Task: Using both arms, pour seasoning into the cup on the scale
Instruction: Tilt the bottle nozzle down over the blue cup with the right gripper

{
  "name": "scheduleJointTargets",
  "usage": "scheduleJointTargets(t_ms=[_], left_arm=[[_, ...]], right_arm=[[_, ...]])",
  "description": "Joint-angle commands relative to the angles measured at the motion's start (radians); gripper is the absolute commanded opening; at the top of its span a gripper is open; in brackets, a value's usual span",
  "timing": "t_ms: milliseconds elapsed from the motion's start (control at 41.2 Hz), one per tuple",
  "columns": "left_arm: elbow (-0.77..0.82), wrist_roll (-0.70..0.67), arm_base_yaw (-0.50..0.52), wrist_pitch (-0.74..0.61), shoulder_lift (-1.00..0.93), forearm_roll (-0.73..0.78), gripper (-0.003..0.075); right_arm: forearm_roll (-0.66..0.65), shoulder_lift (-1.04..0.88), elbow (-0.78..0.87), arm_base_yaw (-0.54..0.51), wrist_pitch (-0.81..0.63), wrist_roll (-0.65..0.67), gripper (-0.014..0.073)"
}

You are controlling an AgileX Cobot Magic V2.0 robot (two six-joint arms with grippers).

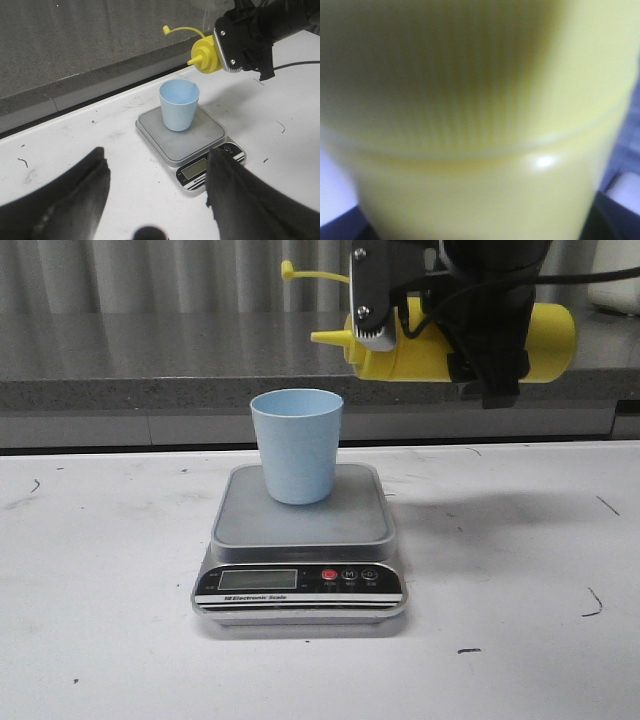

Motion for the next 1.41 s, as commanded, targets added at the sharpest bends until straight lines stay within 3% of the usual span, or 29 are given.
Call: scheduleJointTargets(t_ms=[0, 316, 874, 996, 1239, 1384], left_arm=[[-0.024, -0.006, 0.001, -0.086, 0.007, -0.005, 0.0419], [-0.024, -0.006, 0.001, -0.086, 0.007, -0.005, 0.0419], [-0.024, -0.006, 0.001, -0.086, 0.007, -0.005, 0.0419], [-0.024, -0.006, 0.001, -0.086, 0.007, -0.005, 0.0419], [-0.024, -0.006, 0.001, -0.086, 0.007, -0.005, 0.0419], [-0.024, -0.006, 0.001, -0.086, 0.007, -0.005, 0.0419]], right_arm=[[-0.195, -0.037, -0.040, 0.006, -0.001, -0.012, 0.0300], [-0.407, -0.027, -0.041, 0.006, -0.039, -0.012, 0.0300], [-0.420, -0.027, -0.041, 0.006, -0.051, 0.010, 0.0300], [-0.400, -0.027, -0.041, 0.006, -0.051, 0.120, 0.0300], [-0.271, -0.027, -0.041, 0.006, -0.011, 0.468, 0.0300], [-0.186, -0.041, -0.041, -0.003, 0.069, 0.562, 0.0300]])
